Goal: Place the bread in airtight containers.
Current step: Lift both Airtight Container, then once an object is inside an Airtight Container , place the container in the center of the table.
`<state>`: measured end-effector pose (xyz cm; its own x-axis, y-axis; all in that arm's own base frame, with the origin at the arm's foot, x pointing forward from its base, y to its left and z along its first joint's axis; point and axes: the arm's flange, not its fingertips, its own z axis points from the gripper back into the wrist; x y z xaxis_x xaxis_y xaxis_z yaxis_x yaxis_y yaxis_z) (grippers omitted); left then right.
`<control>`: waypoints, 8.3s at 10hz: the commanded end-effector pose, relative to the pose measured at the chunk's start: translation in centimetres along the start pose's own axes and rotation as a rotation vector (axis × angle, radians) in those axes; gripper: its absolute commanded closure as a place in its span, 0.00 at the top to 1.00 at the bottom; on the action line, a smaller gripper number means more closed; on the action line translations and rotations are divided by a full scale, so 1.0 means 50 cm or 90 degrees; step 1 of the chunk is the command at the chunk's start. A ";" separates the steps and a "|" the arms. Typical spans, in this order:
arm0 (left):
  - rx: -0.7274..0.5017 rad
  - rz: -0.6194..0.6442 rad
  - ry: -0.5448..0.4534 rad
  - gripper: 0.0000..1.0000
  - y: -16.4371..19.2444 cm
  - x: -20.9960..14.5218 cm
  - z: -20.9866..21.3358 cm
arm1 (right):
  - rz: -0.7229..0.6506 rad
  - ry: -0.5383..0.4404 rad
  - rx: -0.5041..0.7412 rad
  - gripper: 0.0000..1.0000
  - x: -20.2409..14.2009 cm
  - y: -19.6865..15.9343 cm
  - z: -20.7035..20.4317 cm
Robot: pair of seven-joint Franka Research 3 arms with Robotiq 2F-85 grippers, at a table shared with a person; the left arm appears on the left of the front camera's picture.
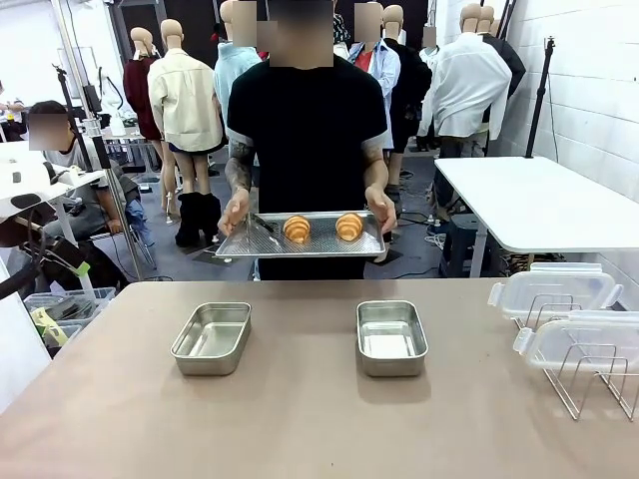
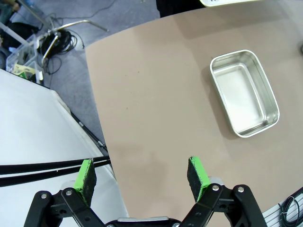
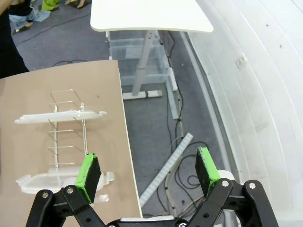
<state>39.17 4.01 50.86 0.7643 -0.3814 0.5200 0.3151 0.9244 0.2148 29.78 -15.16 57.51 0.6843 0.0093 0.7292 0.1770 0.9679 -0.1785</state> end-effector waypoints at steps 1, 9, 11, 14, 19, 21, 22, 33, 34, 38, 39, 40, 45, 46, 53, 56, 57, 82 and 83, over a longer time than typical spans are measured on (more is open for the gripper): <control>-0.003 -0.002 -0.003 1.00 0.004 0.001 0.004 | 0.002 0.007 -0.003 1.00 -0.001 0.003 -0.003; -0.003 -0.002 -0.003 1.00 0.004 0.001 0.004 | 0.002 0.007 -0.003 1.00 -0.001 0.003 -0.003; -0.003 -0.002 -0.003 1.00 0.004 0.001 0.004 | 0.002 0.007 -0.003 1.00 -0.001 0.003 -0.003; 0.000 0.000 0.000 1.00 0.000 0.000 0.000 | 0.000 0.000 0.000 1.00 0.000 0.000 0.000; -0.025 0.001 -0.029 1.00 -0.184 0.070 -0.019 | 0.237 0.051 0.213 1.00 0.207 0.359 0.052; -0.056 0.075 -0.028 1.00 -0.176 0.051 -0.063 | 0.245 0.164 0.231 1.00 0.199 0.460 -0.034; -0.072 0.133 -0.016 1.00 -0.190 0.024 -0.091 | 0.236 0.220 0.245 1.00 0.166 0.512 -0.086; -0.042 0.142 0.047 1.00 -0.271 0.094 -0.232 | 0.192 0.340 0.196 1.00 0.137 0.798 -0.310; -0.049 0.171 0.072 1.00 -0.274 0.088 -0.263 | 0.173 0.356 0.176 1.00 0.113 0.818 -0.334; -0.092 0.119 0.134 1.00 -0.303 0.082 -0.332 | 0.130 0.371 0.222 1.00 0.037 0.835 -0.413; -0.095 0.108 0.138 1.00 -0.309 0.084 -0.352 | 0.131 0.393 0.224 1.00 0.018 0.839 -0.434; -0.087 0.119 0.145 1.00 -0.307 0.087 -0.374 | 0.129 0.396 0.209 1.00 0.009 0.844 -0.452; -0.094 0.144 0.155 1.00 -0.297 0.088 -0.423 | 0.139 0.383 0.229 1.00 -0.019 0.849 -0.540; -0.094 0.148 0.160 1.00 -0.296 0.088 -0.425 | 0.138 0.391 0.233 1.00 -0.019 0.850 -0.541; -0.093 0.144 0.169 0.00 -0.293 0.095 -0.419 | 0.150 0.406 0.228 0.00 -0.013 0.861 -0.546; -0.102 0.151 0.168 0.00 -0.287 0.096 -0.414 | 0.143 0.414 0.227 0.00 -0.009 0.859 -0.550; -0.103 0.153 0.168 0.00 -0.287 0.096 -0.413 | 0.141 0.418 0.227 0.00 -0.010 0.859 -0.551; -0.056 0.236 0.057 0.00 -0.312 0.163 -0.096 | -0.027 0.378 0.191 0.00 0.176 0.712 -0.322; -0.056 0.236 0.057 0.00 -0.312 0.163 -0.096 | -0.027 0.378 0.191 0.00 0.176 0.712 -0.322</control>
<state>43.08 -13.94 47.79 0.8820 -0.0230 0.4707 0.0528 0.9973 -0.0502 54.14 15.30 46.63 0.9755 -0.0911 0.2001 0.0743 0.9932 0.0898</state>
